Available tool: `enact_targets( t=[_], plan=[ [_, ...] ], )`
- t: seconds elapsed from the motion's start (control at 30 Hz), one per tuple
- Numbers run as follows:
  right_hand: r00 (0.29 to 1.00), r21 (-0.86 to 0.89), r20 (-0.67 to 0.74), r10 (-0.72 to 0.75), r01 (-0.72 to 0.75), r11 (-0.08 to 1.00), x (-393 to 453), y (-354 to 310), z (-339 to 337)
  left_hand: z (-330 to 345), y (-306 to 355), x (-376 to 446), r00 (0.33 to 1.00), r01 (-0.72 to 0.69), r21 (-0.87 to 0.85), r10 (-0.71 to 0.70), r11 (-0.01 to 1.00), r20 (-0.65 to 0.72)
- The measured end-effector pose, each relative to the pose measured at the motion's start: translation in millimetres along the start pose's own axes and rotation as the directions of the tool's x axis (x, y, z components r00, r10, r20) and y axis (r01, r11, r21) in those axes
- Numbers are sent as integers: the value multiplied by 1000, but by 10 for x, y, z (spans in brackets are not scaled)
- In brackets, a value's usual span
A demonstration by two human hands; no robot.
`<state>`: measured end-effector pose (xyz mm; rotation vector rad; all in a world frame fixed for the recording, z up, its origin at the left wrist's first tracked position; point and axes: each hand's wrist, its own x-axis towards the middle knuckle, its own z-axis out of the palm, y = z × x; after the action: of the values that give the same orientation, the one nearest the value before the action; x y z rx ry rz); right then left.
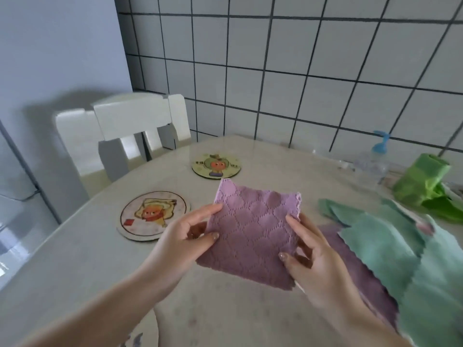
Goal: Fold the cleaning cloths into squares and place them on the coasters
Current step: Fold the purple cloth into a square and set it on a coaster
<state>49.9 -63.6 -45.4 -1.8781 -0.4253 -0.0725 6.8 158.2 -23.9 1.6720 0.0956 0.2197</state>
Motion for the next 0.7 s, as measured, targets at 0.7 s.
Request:
enact_targets(
  t=[0.7],
  plan=[
    [945, -206, 10, 326, -317, 926, 2868, 425, 1137, -912, -309, 3160, 946, 111, 350, -208, 930, 250]
  ],
)
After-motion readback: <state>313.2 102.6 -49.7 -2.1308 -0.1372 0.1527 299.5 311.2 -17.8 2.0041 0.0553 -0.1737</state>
